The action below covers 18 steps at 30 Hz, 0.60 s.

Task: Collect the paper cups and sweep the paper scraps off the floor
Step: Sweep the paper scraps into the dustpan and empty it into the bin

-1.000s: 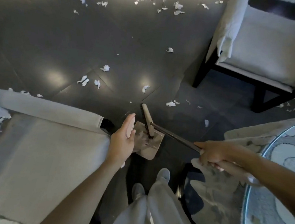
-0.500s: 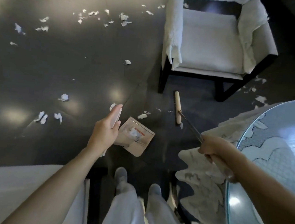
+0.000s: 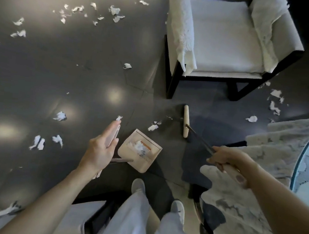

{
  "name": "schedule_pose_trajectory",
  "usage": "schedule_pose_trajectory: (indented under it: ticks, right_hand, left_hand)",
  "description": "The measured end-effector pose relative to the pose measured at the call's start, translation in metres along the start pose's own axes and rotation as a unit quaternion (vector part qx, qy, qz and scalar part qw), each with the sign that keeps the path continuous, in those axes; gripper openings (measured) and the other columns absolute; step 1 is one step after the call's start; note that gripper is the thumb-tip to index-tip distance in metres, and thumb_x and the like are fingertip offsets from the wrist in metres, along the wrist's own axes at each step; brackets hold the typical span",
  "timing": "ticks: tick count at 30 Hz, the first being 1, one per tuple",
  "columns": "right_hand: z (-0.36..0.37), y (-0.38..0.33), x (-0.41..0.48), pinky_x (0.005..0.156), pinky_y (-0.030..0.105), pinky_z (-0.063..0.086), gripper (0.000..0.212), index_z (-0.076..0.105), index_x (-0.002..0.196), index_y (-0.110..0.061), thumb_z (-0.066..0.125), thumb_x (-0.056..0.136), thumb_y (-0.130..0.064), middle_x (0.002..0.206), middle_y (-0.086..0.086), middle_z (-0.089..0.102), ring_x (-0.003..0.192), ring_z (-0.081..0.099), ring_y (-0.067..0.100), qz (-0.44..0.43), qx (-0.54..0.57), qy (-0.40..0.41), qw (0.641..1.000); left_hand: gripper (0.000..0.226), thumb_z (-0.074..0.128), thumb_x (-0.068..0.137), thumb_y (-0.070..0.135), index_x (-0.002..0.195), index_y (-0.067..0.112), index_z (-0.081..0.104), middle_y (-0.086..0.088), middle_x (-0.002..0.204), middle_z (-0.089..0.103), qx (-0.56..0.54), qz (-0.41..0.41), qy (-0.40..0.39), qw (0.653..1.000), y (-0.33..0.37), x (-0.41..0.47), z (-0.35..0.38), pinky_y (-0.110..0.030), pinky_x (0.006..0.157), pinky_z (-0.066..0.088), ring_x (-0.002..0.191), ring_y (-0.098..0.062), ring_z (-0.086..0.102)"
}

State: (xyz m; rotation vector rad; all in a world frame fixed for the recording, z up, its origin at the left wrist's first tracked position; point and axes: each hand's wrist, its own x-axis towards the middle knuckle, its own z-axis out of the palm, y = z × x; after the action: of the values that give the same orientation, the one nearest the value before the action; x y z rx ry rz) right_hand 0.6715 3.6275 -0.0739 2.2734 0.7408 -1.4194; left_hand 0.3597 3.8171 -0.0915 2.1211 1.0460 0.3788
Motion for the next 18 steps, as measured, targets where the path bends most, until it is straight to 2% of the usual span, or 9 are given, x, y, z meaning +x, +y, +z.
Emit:
schedule_pose_trajectory:
  ticks: [2,4,6,7,9,11,14,17,18]
  right_hand:
    - [-0.001,-0.019,0.003,0.071,0.028,0.048,0.032,0.053,0.117,-0.006,0.054,0.095,-0.029,0.057,-0.002,0.06,0.06,0.057,0.015,-0.012,0.017,-0.012,1.0]
    - [0.0,-0.034,0.005,0.075,0.03,0.05,0.03,0.049,0.116,-0.011,0.056,0.094,-0.029,0.05,-0.003,0.06,0.054,0.057,0.014,-0.023,0.029,-0.018,0.999]
    - [0.003,-0.045,0.006,0.073,0.031,0.052,0.031,0.047,0.117,-0.012,0.058,0.092,-0.028,0.048,-0.003,0.061,0.047,0.056,0.013,-0.043,0.046,-0.013,0.998]
    - [0.004,-0.049,0.007,0.073,0.031,0.052,0.038,0.044,0.124,-0.012,0.058,0.092,-0.027,0.048,-0.002,0.061,0.046,0.056,0.013,-0.05,0.053,-0.016,0.997]
    - [0.006,-0.056,0.003,0.079,0.032,0.053,0.059,0.03,0.145,-0.014,0.057,0.094,-0.027,0.043,-0.005,0.06,0.05,0.057,0.013,-0.055,0.053,-0.025,0.997]
    - [0.004,-0.062,-0.003,0.082,0.031,0.052,0.062,0.028,0.147,-0.014,0.056,0.094,-0.028,0.04,-0.008,0.058,0.055,0.058,0.011,-0.066,0.024,-0.017,0.997]
    - [-0.009,-0.064,-0.009,0.065,0.025,0.048,0.05,0.041,0.137,-0.015,0.059,0.091,-0.026,0.064,-0.004,0.064,0.06,0.059,0.011,-0.071,-0.018,0.009,0.997]
    - [-0.024,-0.059,-0.003,0.073,0.027,0.045,0.064,0.031,0.145,-0.019,0.061,0.089,-0.026,0.107,0.006,0.065,0.088,0.063,0.021,-0.061,-0.068,0.038,0.995]
    - [-0.028,-0.056,0.004,0.073,0.028,0.045,0.069,0.027,0.148,-0.022,0.062,0.089,-0.026,0.111,0.006,0.062,0.088,0.062,0.022,-0.055,-0.075,0.054,0.994]
  left_hand:
    - [0.057,0.059,0.089,0.0,0.139,0.024,0.048,0.011,0.124,0.054,-0.008,-0.006,0.018,1.0,-0.005,0.006,-0.008,0.007,0.086,0.028,0.107,0.009,0.045]
    - [0.059,0.06,0.088,-0.003,0.138,0.024,0.048,0.014,0.122,0.053,-0.017,-0.005,0.035,0.999,-0.006,0.01,-0.014,0.008,0.085,0.028,0.109,0.008,0.046]
    - [0.058,0.06,0.088,-0.002,0.139,0.023,0.048,0.013,0.122,0.054,-0.016,-0.006,0.041,0.999,-0.007,0.014,-0.018,0.008,0.085,0.028,0.112,-0.003,0.05]
    - [0.057,0.059,0.089,0.0,0.14,0.022,0.047,0.011,0.123,0.055,-0.017,-0.013,0.038,0.999,-0.008,0.016,-0.019,0.006,0.086,0.028,0.11,-0.01,0.055]
    - [0.056,0.059,0.091,0.004,0.141,0.023,0.045,0.004,0.129,0.058,-0.01,-0.032,0.032,0.999,-0.009,0.018,-0.018,-0.002,0.089,0.033,0.107,-0.02,0.061]
    - [0.056,0.059,0.092,0.006,0.142,0.024,0.044,-0.001,0.131,0.058,-0.003,-0.04,0.03,0.999,-0.008,0.019,-0.018,-0.009,0.09,0.036,0.109,-0.023,0.062]
    - [0.056,0.057,0.093,0.007,0.144,0.026,0.041,-0.001,0.136,0.055,-0.008,-0.051,0.02,0.998,-0.008,0.022,-0.018,-0.007,0.09,0.034,0.116,-0.023,0.058]
    - [0.056,0.056,0.094,0.009,0.144,0.027,0.04,-0.001,0.138,0.054,-0.002,-0.056,0.015,0.998,-0.006,0.025,-0.018,-0.025,0.096,0.043,0.119,-0.025,0.057]
    - [0.056,0.056,0.094,0.009,0.144,0.028,0.039,-0.001,0.138,0.054,0.0,-0.059,0.016,0.998,-0.006,0.027,-0.018,-0.029,0.096,0.045,0.118,-0.025,0.057]
